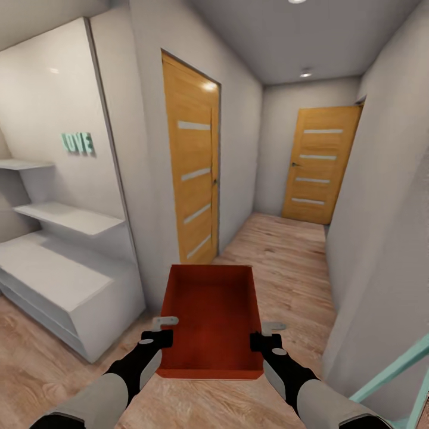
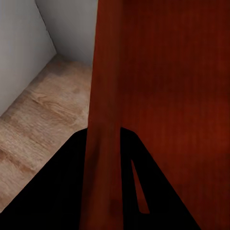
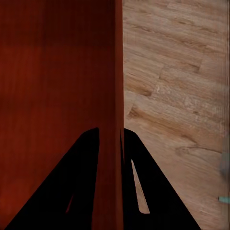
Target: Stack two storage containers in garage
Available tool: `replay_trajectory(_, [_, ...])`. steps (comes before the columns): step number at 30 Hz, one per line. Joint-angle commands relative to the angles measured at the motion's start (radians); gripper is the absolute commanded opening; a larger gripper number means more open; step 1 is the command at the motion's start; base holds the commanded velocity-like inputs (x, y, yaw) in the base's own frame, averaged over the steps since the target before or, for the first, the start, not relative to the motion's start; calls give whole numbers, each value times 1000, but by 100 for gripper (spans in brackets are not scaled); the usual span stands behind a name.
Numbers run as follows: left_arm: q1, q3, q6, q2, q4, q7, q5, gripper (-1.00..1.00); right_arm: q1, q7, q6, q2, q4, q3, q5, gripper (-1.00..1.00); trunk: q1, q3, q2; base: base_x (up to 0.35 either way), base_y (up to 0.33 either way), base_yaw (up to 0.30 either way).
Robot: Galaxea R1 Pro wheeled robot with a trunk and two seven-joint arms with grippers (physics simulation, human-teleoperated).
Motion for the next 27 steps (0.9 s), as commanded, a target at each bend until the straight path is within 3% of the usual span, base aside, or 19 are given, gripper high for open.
replay_trajectory(1, [0, 27, 6, 0, -23, 9, -5, -100, 0, 4, -4, 2, 2, 16, -19, -100, 1, 0, -1, 323, 0, -284])
replay_trajectory(12, [0, 27, 6, 0, -23, 9, -5, -100, 0, 4, -4, 2, 3, 16, -19, -100, 1, 0, -1, 323, 0, -269])
replay_trajectory(27, [0, 27, 6, 0, -23, 9, -5, -100, 0, 1, -6, 0, 4, 13, -25, -100, 1, 0, -1, 323, 0, -26])
